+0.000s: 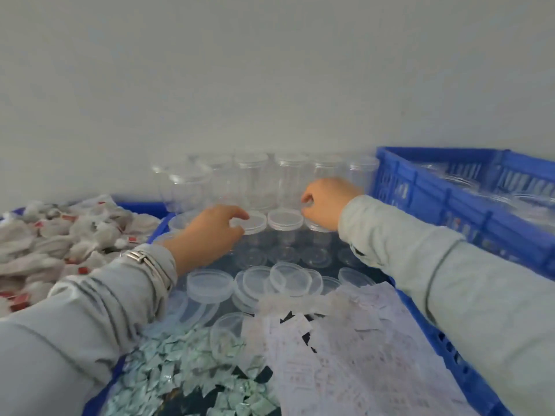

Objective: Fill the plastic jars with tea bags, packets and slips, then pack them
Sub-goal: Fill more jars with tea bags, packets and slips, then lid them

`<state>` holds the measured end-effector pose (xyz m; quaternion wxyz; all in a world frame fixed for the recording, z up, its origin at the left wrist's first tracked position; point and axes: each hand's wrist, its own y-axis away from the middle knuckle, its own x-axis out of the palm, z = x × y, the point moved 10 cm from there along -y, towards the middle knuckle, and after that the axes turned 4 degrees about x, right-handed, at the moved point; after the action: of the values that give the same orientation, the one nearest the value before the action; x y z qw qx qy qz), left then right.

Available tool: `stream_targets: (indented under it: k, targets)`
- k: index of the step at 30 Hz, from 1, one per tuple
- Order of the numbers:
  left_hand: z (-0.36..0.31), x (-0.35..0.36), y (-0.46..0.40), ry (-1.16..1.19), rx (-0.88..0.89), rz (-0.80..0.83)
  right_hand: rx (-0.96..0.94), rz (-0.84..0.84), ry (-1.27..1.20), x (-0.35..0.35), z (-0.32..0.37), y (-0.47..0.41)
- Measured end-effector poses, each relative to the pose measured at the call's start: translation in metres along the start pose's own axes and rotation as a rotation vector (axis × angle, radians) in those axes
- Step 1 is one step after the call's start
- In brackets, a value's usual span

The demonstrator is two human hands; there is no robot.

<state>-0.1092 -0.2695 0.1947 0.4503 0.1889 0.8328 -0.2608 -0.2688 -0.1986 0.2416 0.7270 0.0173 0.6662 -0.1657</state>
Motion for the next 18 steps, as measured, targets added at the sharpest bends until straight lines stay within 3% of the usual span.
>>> stream_targets:
  k: [3,6,11,14,18]
  targets:
    - [0.046,0.001,0.018,-0.002,-0.049,0.024,0.091,0.148,0.051,0.07,0.007,-0.028]
    - [0.082,0.001,0.032,0.053,-0.079,-0.002,0.178,0.133,0.107,0.104,0.008,-0.055]
    - [0.128,0.0,0.047,0.251,-0.224,-0.179,0.319,0.139,0.099,0.135,-0.006,-0.091]
    - [0.125,0.004,0.043,0.247,-0.183,-0.17,0.393,0.08,-0.01,0.139,-0.014,-0.102]
    - [0.115,0.014,0.039,0.172,-0.094,-0.083,0.362,0.009,0.023,0.145,-0.016,-0.11]
